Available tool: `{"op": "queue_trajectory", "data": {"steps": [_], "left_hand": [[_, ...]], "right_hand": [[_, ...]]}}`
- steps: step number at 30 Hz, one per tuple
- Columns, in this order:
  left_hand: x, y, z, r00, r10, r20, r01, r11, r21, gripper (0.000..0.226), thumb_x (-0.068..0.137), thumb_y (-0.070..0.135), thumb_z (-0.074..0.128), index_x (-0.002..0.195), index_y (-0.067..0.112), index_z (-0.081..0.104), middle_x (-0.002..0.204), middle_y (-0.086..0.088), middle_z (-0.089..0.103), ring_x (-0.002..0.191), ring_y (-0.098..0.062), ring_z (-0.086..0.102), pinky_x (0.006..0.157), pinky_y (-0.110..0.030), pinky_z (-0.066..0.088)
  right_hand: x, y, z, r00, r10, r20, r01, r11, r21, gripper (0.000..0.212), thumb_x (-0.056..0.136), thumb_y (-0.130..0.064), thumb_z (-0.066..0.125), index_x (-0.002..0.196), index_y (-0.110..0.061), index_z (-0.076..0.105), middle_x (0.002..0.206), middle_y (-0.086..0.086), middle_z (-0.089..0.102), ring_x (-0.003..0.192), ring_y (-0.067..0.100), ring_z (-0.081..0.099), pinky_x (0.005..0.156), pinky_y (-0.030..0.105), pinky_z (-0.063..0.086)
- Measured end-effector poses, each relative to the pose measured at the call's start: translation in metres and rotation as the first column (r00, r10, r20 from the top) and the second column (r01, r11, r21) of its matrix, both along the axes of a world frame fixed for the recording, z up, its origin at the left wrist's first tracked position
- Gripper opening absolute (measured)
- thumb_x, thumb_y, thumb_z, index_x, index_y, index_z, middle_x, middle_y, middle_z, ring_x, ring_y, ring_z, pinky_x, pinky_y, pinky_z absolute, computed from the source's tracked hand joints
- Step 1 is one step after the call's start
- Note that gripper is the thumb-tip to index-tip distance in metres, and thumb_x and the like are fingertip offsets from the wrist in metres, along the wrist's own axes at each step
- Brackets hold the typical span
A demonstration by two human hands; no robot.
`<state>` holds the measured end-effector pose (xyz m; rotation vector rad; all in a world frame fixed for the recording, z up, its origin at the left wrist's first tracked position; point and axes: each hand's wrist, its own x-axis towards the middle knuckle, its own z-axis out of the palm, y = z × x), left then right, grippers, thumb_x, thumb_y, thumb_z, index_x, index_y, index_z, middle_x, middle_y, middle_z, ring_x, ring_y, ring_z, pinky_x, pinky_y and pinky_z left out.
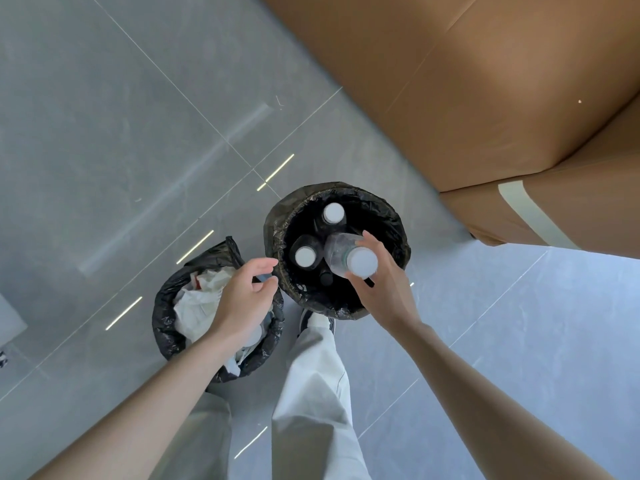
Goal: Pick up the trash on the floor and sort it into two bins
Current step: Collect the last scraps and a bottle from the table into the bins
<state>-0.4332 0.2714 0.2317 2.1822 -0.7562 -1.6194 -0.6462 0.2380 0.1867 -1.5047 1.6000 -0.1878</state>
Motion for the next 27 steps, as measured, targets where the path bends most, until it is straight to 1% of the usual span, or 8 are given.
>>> {"op": "queue_trajectory", "data": {"steps": [5,8,11,15,17,22,25,27], "left_hand": [[0.001,0.007,-0.010,1.000,-0.003,0.008,0.003,1.000,0.023,0.029,0.094,0.013,0.049,0.120,0.025,0.056,0.116,0.012,0.054,0.106,-0.011,0.052,0.094,-0.031,0.045],[0.003,0.012,-0.011,0.999,-0.025,0.026,0.024,0.999,0.029,0.029,0.094,0.013,0.049,0.119,0.027,0.056,0.115,0.012,0.054,0.105,-0.011,0.050,0.091,-0.028,0.042],[0.005,0.014,-0.011,0.999,-0.035,0.028,0.034,0.999,0.026,0.029,0.095,0.013,0.049,0.120,0.026,0.055,0.117,0.011,0.054,0.103,-0.010,0.050,0.088,-0.024,0.039],[0.008,0.013,-0.006,0.999,-0.019,0.029,0.018,1.000,0.005,0.029,0.094,0.015,0.051,0.121,0.027,0.055,0.121,0.011,0.054,0.110,-0.014,0.052,0.090,-0.027,0.041],[0.007,0.010,-0.001,0.999,-0.041,-0.022,0.041,0.999,-0.008,0.037,0.092,0.023,0.057,0.127,0.028,0.050,0.125,0.012,0.051,0.115,-0.014,0.051,0.091,-0.027,0.041],[-0.005,-0.004,0.016,0.973,-0.150,-0.176,0.164,0.984,0.070,0.094,0.057,0.055,0.076,0.138,0.049,0.027,0.146,0.011,0.035,0.134,-0.014,0.033,0.107,-0.040,0.030],[-0.002,-0.007,0.021,0.983,0.032,-0.182,-0.008,0.992,0.129,0.105,0.052,0.048,0.081,0.140,0.048,0.024,0.151,0.007,0.027,0.136,-0.018,0.031,0.109,-0.049,0.031],[0.004,-0.006,0.025,0.942,0.216,-0.256,-0.171,0.968,0.185,0.103,0.050,0.044,0.082,0.139,0.046,0.029,0.148,0.007,0.031,0.127,-0.022,0.041,0.102,-0.053,0.040]], "right_hand": [[-0.005,-0.024,-0.003,0.990,0.136,-0.047,-0.133,0.990,0.053,0.060,0.086,-0.024,0.063,0.137,-0.034,0.034,0.136,-0.013,0.051,0.111,0.018,0.057,0.090,0.033,0.047],[-0.009,-0.053,-0.004,0.999,-0.025,-0.033,0.030,0.989,0.146,0.055,0.086,-0.026,0.065,0.134,-0.026,0.039,0.112,-0.007,0.059,0.102,0.016,0.055,0.082,0.027,0.042],[-0.010,-0.070,-0.004,0.994,-0.110,0.010,0.105,0.969,0.224,0.056,0.088,-0.031,0.063,0.137,-0.026,0.036,0.119,-0.008,0.056,0.106,0.011,0.050,0.085,0.023,0.036],[-0.009,-0.066,0.008,0.935,-0.314,0.164,0.281,0.940,0.195,0.040,0.090,-0.033,0.058,0.125,-0.022,0.041,0.117,-0.001,0.058,0.104,0.014,0.056,0.091,0.032,0.045],[-0.010,-0.058,0.016,0.869,-0.450,0.207,0.402,0.885,0.236,0.035,0.091,-0.033,0.057,0.121,-0.021,0.044,0.107,-0.003,0.060,0.099,0.015,0.058,0.093,0.035,0.048],[-0.006,-0.032,0.016,0.643,-0.749,0.160,0.550,0.597,0.585,0.041,0.093,-0.041,0.052,0.124,-0.013,0.053,0.117,0.010,0.065,0.102,0.020,0.064,0.088,0.039,0.053],[-0.004,-0.018,0.010,0.561,-0.821,0.103,0.558,0.468,0.685,0.058,0.094,-0.046,0.049,0.127,0.001,0.054,0.115,0.014,0.066,0.107,0.024,0.062,0.084,0.037,0.053],[0.000,-0.011,0.011,0.533,-0.841,0.094,0.510,0.408,0.757,0.059,0.096,-0.050,0.043,0.130,-0.003,0.053,0.114,0.012,0.067,0.106,0.023,0.062,0.079,0.033,0.053]]}}
